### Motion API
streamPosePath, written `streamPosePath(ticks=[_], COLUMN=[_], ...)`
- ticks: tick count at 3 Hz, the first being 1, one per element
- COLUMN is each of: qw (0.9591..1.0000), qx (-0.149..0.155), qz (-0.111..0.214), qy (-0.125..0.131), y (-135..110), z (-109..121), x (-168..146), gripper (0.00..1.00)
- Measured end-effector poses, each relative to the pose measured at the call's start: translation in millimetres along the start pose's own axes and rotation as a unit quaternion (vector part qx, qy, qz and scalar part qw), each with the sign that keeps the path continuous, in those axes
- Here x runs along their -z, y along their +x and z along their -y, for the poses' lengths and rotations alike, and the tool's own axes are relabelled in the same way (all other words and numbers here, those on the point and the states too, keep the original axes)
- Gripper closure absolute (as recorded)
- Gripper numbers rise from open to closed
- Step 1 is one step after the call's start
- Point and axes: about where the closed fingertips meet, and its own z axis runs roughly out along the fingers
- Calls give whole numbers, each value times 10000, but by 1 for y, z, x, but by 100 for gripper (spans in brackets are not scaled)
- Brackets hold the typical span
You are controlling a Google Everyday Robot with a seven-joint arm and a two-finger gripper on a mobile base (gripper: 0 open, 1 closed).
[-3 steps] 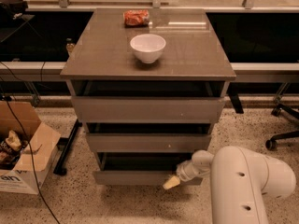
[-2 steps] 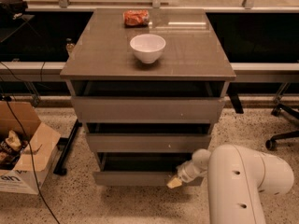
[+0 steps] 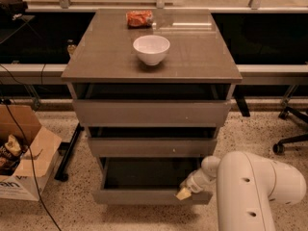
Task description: Open bottom drawer
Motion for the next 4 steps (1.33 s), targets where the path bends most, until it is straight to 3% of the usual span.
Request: streamPosePath(ticks=[2,3,4], qw=[9999,9990,9972], qx=[101,319,352], qz=[-37,-251,-465], qy=[-55,-162,-460], y=[-3,-3,13], z=[-2,-10,-34], x=[-6,-12,-15], gripper=[11,0,0])
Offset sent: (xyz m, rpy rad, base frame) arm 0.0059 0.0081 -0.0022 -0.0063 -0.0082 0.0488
